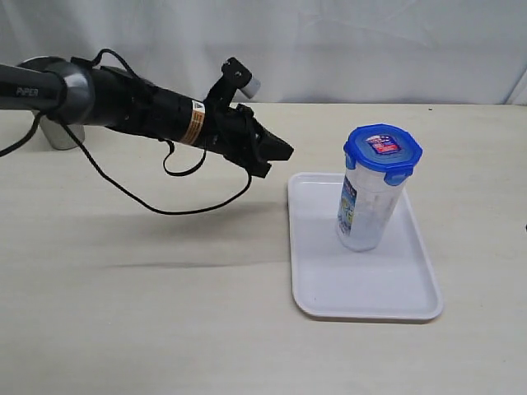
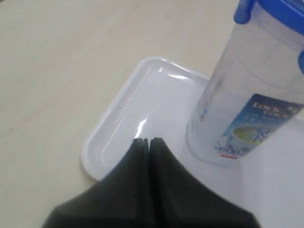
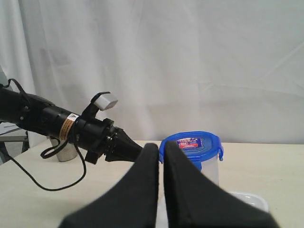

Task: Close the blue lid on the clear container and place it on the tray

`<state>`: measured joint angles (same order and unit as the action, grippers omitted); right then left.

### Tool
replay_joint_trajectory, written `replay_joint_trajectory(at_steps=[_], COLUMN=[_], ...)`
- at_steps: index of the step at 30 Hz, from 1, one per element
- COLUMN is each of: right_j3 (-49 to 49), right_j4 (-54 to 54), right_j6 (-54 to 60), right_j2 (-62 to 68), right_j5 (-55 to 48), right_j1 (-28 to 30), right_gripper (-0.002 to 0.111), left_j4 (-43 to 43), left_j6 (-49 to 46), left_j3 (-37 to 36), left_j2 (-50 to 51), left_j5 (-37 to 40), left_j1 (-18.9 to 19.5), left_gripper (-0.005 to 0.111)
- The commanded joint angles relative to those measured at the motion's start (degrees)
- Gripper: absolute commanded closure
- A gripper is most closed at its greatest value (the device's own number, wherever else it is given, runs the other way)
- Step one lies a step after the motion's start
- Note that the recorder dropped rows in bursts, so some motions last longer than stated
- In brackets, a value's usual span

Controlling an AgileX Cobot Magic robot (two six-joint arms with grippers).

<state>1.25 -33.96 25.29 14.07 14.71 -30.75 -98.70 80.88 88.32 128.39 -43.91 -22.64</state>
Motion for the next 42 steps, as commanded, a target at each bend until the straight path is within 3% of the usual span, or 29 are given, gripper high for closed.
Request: replay_joint_trajectory(at_steps=[1, 8, 13, 17, 20, 25, 29, 35, 42], right_j3=[-0.34, -0.34, -0.34, -0.34, -0.34, -0.34, -0.34, -0.34, -0.34], right_j4=[0.14, 0.14, 0.14, 0.14, 0.14, 0.14, 0.14, 0.14, 0.14], right_j6=[0.58, 0.58, 0.58, 0.58, 0.58, 0.58, 0.58, 0.58, 0.58], right_j2=[-0.21, -0.21, -0.21, -0.21, -0.21, -0.21, -0.21, -0.21, -0.21], right_j5=[-0.47, -0.57, -0.57, -0.57, -0.57, -0.57, -0.57, -0.57, -0.57], right_j1=[-0.06, -0.06, -0.06, -0.06, -0.06, -0.06, -0.06, -0.06, -0.06], right_gripper=[0.104, 0.104, 0.104, 0.104, 0.104, 0.104, 0.104, 0.104, 0.104], left_j4=[-1.25, -1.25, 3.81, 4.69, 10.67, 11.72, 15.37, 17.26, 17.45], left_j6=[7.1, 7.4, 7.02, 6.08, 4.11, 3.37, 3.37, 3.37, 4.99], left_j3=[-2.12, -10.62, -17.61, -24.95, -34.23, -47.37, -58.93, -66.39, -70.01], left_j2=[-4.94, -14.32, -22.36, -32.72, -43.88, -61.92, -76.04, -86.78, -94.73], left_j5=[8.5, 20.01, 29.99, 30.37, 36.74, 38.96, 36.48, 39.24, 36.04], left_j1=[-0.01, -0.11, -0.11, -0.11, -0.11, -0.11, -0.11, -0.11, -0.11], left_gripper=[0.107, 0.107, 0.107, 0.107, 0.107, 0.107, 0.107, 0.107, 0.107])
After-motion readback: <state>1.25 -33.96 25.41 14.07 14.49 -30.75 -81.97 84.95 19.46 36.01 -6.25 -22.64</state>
